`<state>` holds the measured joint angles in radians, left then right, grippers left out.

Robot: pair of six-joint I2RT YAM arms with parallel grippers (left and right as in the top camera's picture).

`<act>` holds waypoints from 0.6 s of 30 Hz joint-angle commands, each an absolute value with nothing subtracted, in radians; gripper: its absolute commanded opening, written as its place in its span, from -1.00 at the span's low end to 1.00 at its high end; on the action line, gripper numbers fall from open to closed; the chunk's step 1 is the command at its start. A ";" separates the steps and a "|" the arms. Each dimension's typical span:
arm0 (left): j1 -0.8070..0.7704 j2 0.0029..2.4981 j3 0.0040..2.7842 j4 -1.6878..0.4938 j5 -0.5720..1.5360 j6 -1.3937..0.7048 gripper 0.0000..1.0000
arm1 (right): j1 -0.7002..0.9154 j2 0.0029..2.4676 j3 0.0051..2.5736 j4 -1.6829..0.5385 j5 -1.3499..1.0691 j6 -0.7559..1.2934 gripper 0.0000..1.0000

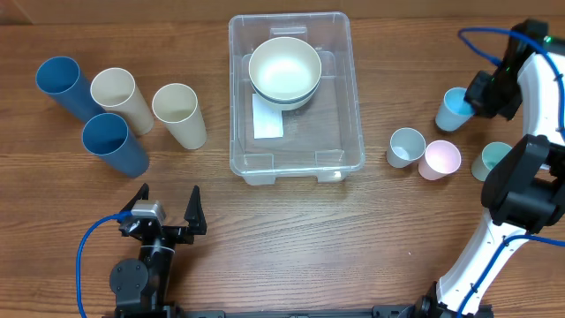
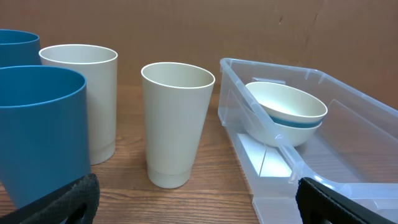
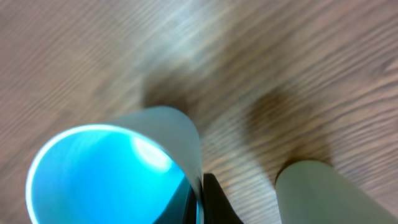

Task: Pack container
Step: 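Carry the light blue cup into the bin beside the bowls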

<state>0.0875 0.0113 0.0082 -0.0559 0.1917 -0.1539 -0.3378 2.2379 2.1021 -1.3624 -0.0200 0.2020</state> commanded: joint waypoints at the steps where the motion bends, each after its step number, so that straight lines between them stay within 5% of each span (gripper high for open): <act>1: 0.098 0.004 0.005 -0.056 0.203 -0.161 1.00 | -0.329 2.193 2.366 -1.430 -0.095 0.201 -0.92; 9: 0.098 0.004 0.005 -0.056 0.203 -0.161 1.00 | -0.159 2.188 2.746 -1.667 -0.220 0.090 -0.92; 18: 0.098 0.004 0.005 -0.056 0.203 -0.161 1.00 | 0.249 2.185 2.750 -1.694 -0.149 0.077 -0.92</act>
